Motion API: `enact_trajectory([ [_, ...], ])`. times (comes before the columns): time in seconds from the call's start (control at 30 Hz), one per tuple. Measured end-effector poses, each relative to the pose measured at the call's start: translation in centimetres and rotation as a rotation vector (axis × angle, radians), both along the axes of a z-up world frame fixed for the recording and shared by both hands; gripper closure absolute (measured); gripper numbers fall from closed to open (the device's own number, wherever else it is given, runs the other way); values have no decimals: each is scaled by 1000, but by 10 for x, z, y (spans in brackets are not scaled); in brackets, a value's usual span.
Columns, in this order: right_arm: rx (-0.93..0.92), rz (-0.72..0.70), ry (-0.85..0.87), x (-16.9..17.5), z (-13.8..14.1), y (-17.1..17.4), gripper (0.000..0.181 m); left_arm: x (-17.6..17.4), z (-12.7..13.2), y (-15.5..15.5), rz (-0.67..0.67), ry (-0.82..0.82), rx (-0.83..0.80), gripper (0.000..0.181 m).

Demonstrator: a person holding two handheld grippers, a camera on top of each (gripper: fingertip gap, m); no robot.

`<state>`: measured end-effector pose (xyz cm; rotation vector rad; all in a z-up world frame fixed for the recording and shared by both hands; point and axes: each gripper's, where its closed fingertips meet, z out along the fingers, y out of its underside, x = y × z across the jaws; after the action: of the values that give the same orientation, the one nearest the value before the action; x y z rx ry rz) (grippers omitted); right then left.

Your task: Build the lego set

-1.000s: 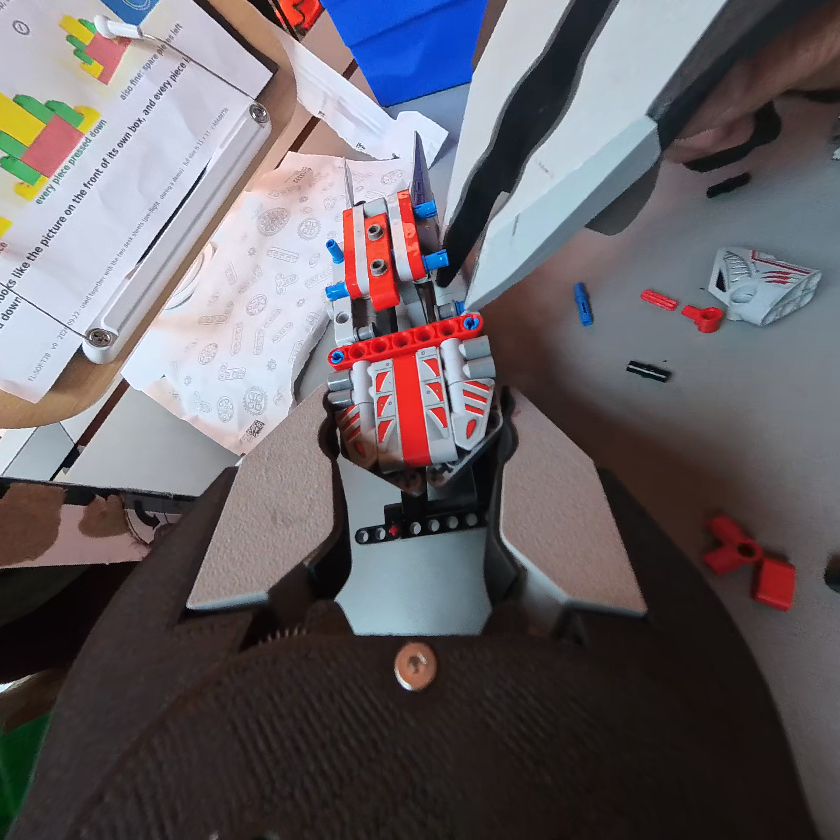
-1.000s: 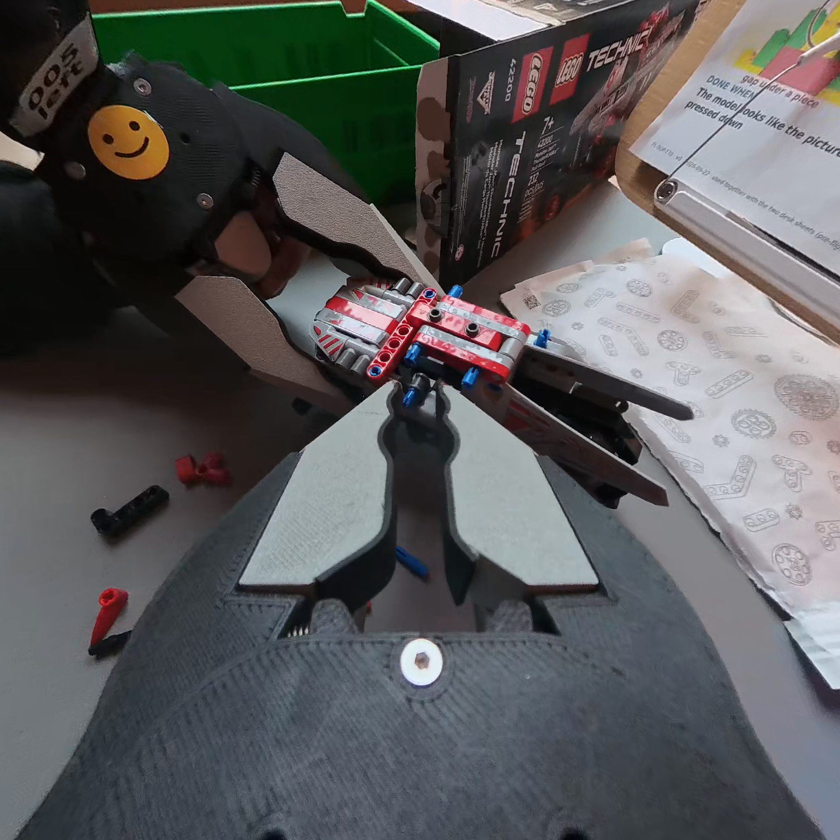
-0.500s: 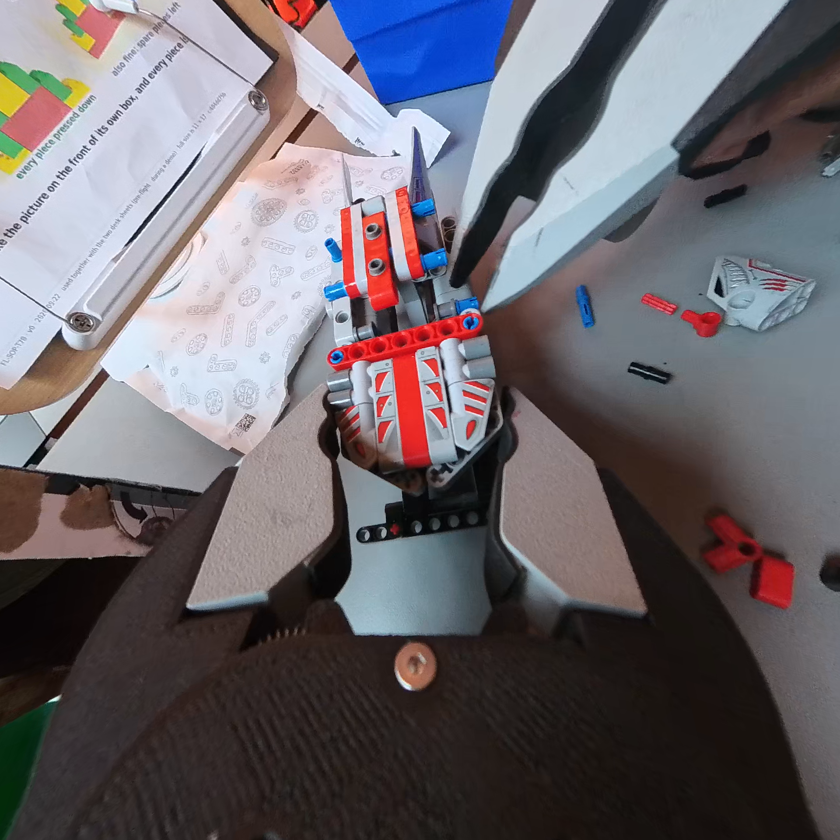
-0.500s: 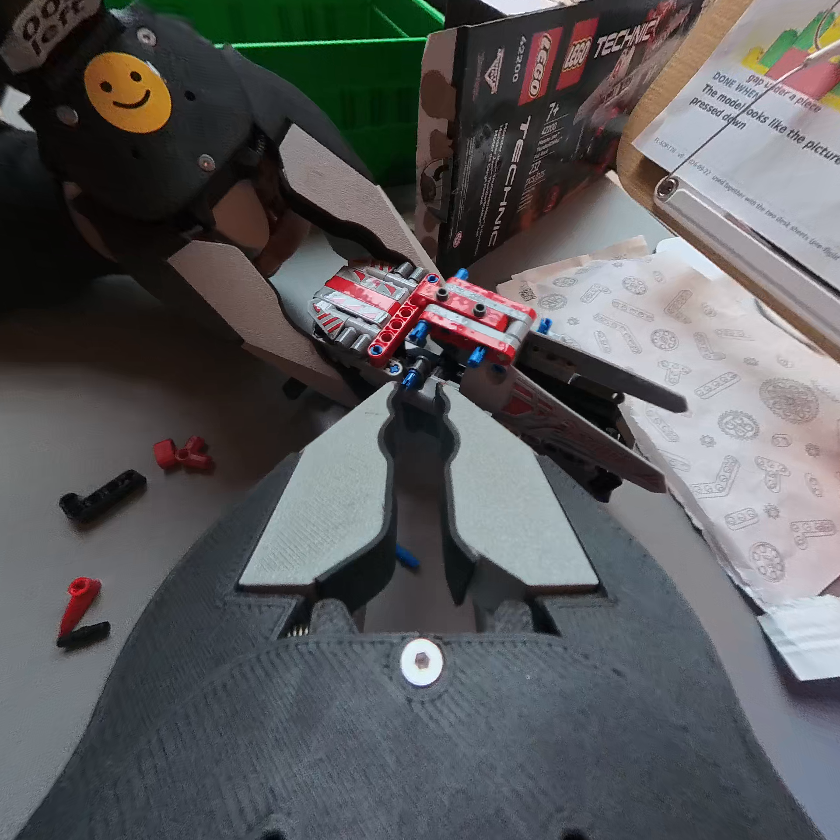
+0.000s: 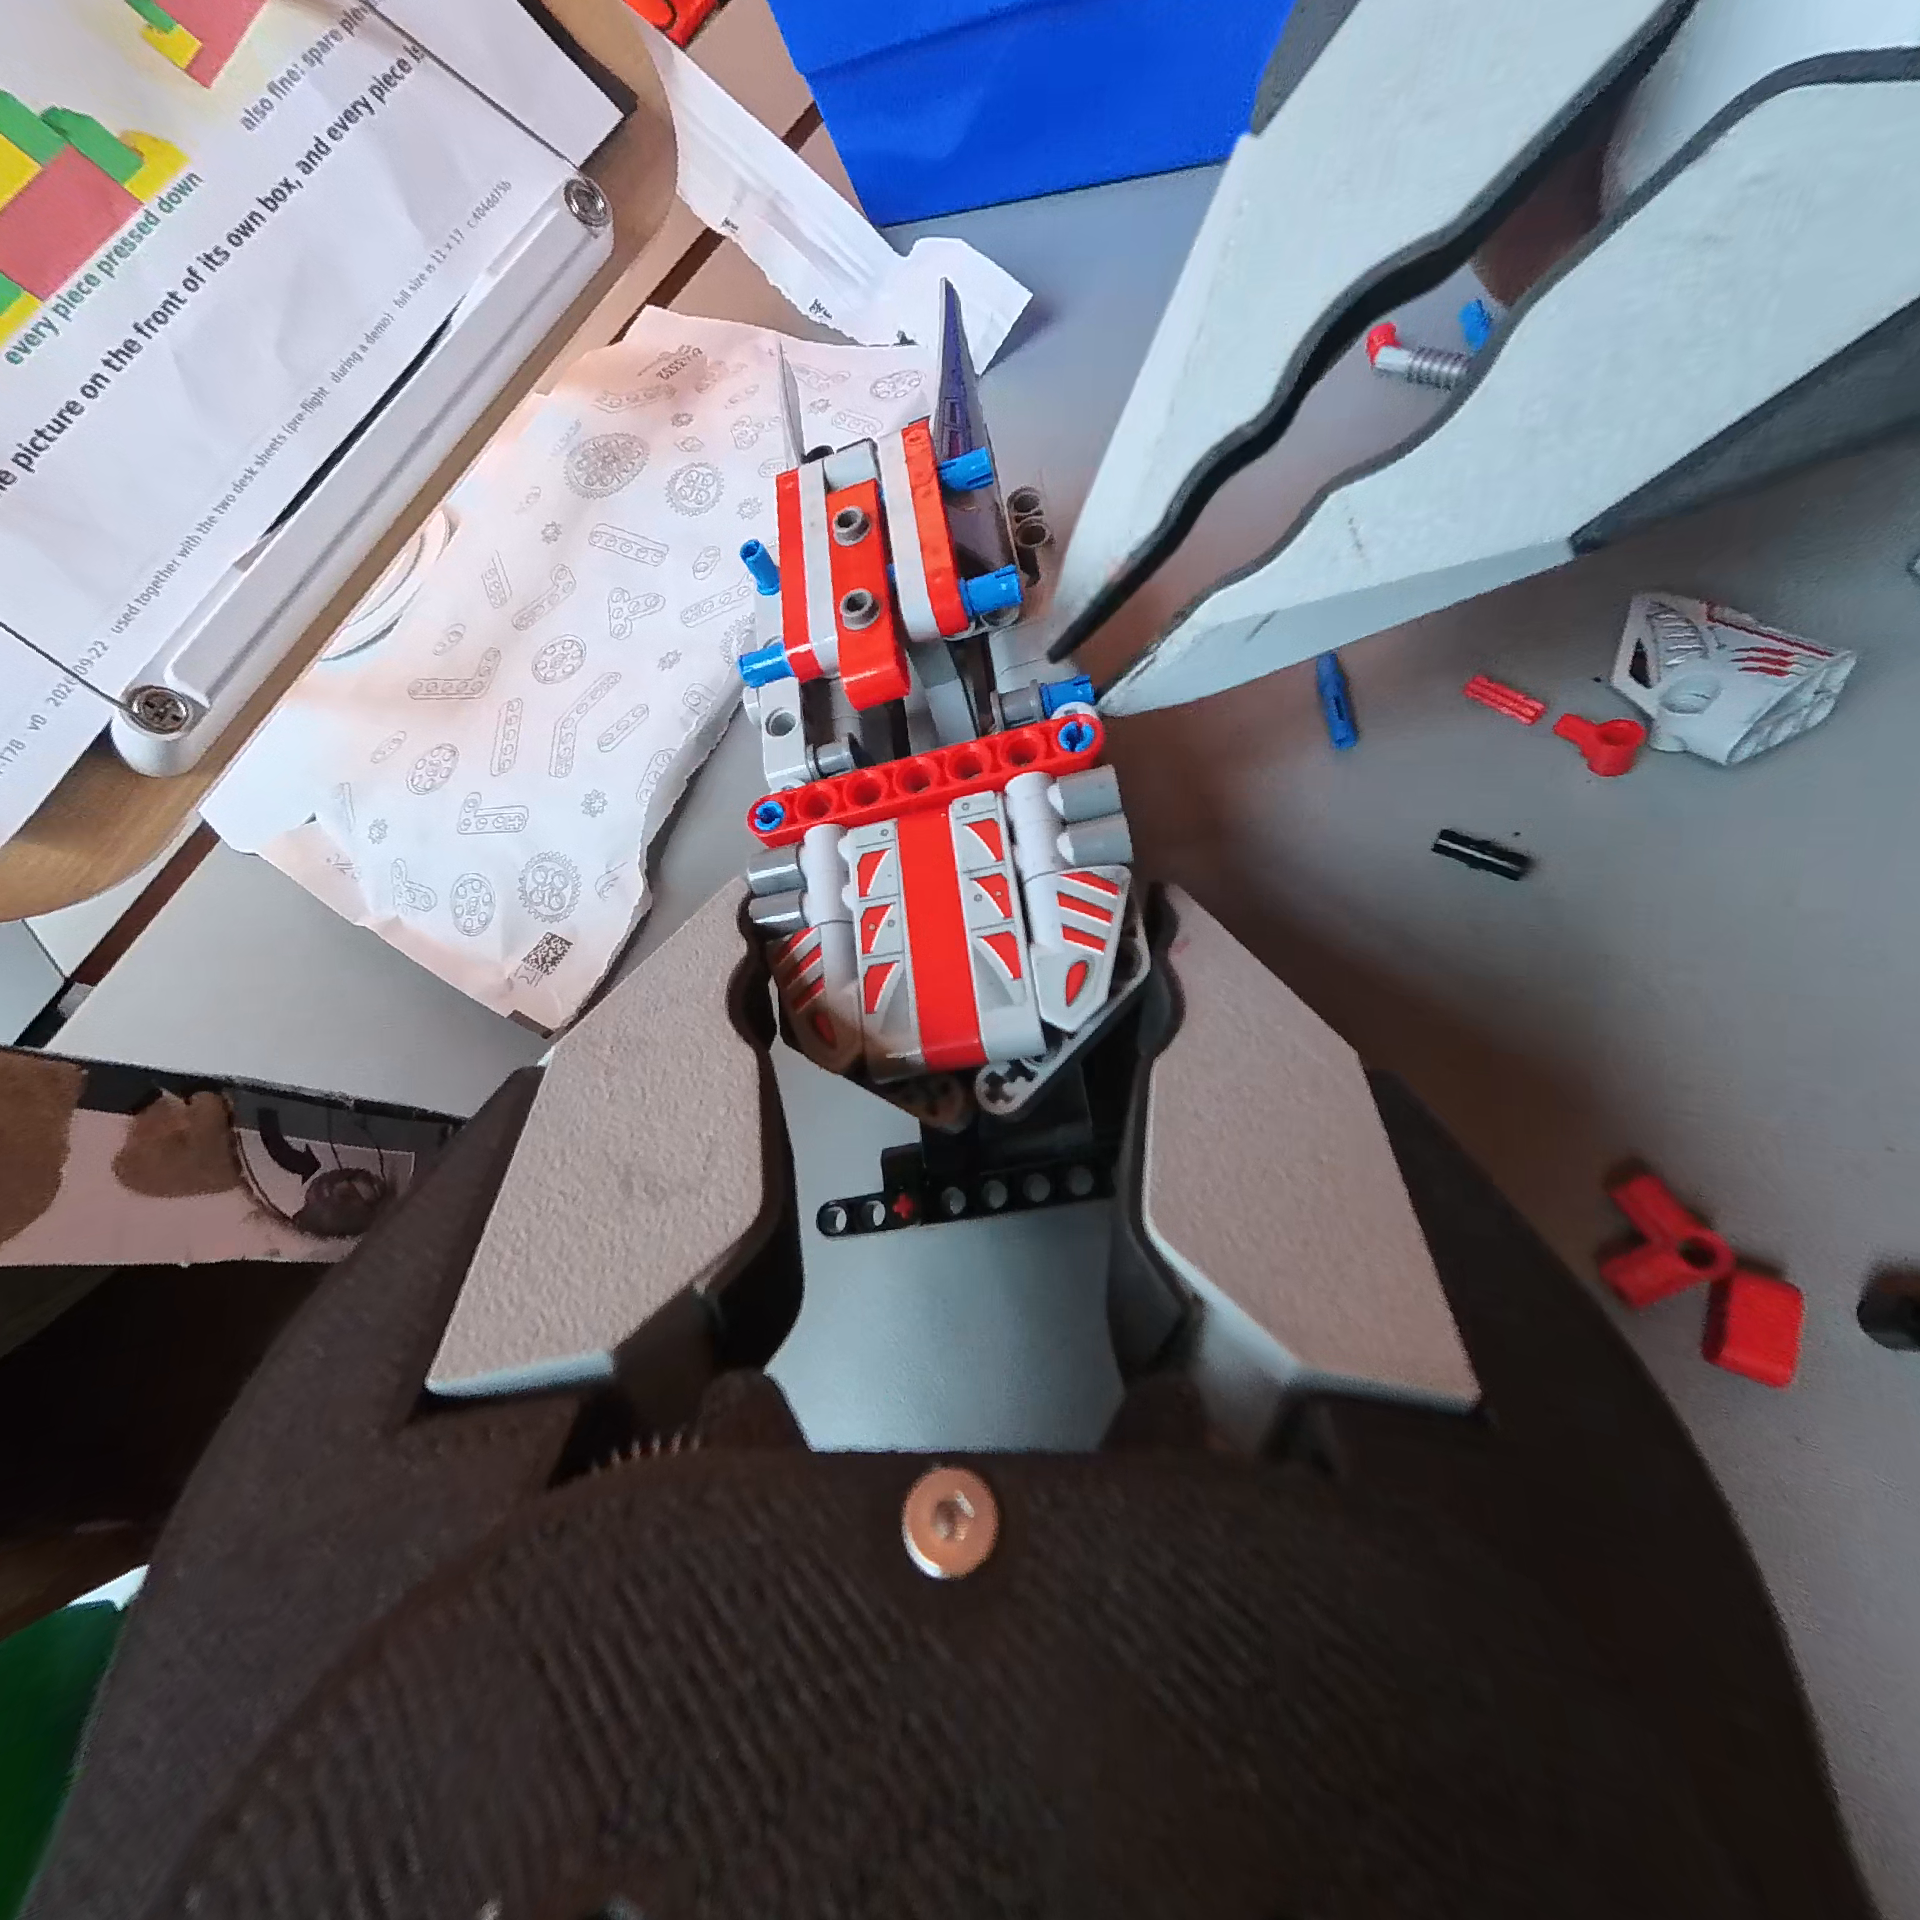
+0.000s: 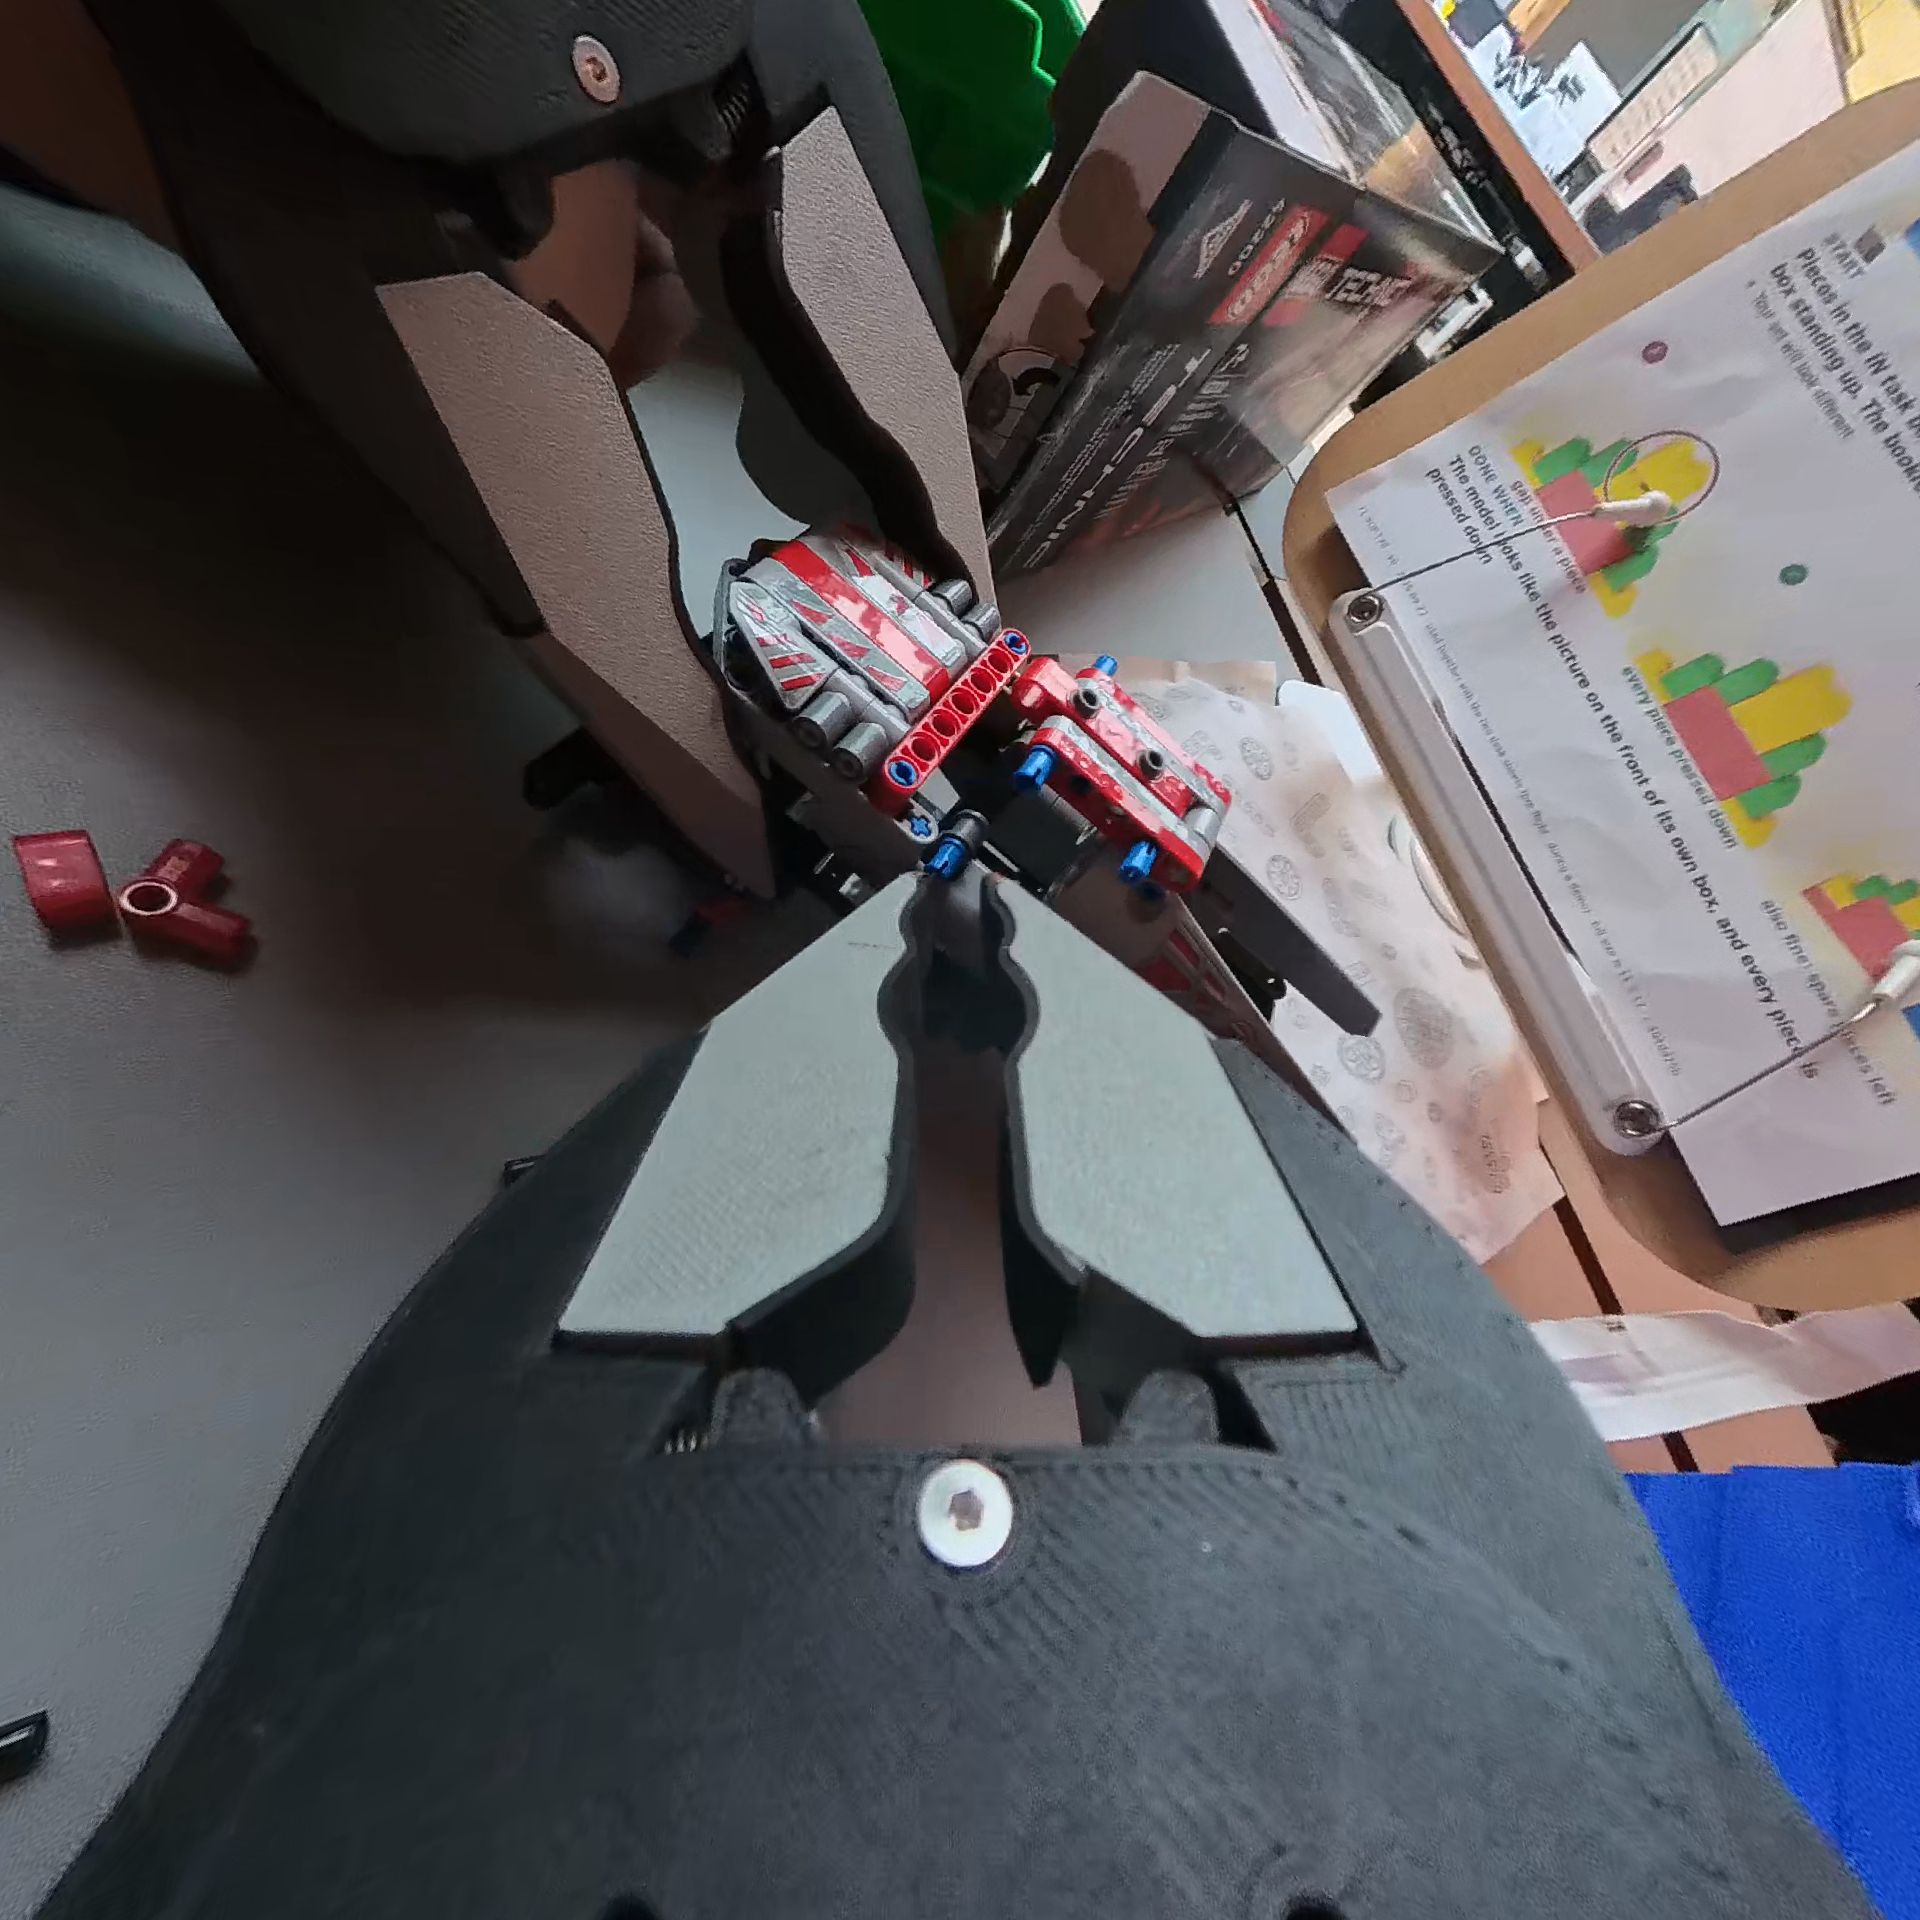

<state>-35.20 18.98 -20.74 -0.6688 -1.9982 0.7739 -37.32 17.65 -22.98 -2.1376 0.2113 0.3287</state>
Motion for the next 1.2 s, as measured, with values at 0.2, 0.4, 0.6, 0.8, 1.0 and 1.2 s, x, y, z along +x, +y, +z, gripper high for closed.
enact_trajectory([
  [0.2,-40,0,-2,0,1,1,174,1,0,0,-4,-7,1,112],
  [0.4,-75,-3,-17,-1,1,2,171,1,0,0,-6,-7,-2,112],
  [0.6,-79,7,-19,0,0,0,175,1,-1,0,-7,-9,-3,112],
  [0.8,-83,11,-25,1,0,-1,177,1,-1,0,-14,-5,0,112],
  [1.0,-68,27,-20,2,-1,-2,181,2,-1,0,-12,-5,-6,112],
  [1.2,-79,29,-24,3,0,-1,178,3,-1,0,-18,-3,-3,112],
])
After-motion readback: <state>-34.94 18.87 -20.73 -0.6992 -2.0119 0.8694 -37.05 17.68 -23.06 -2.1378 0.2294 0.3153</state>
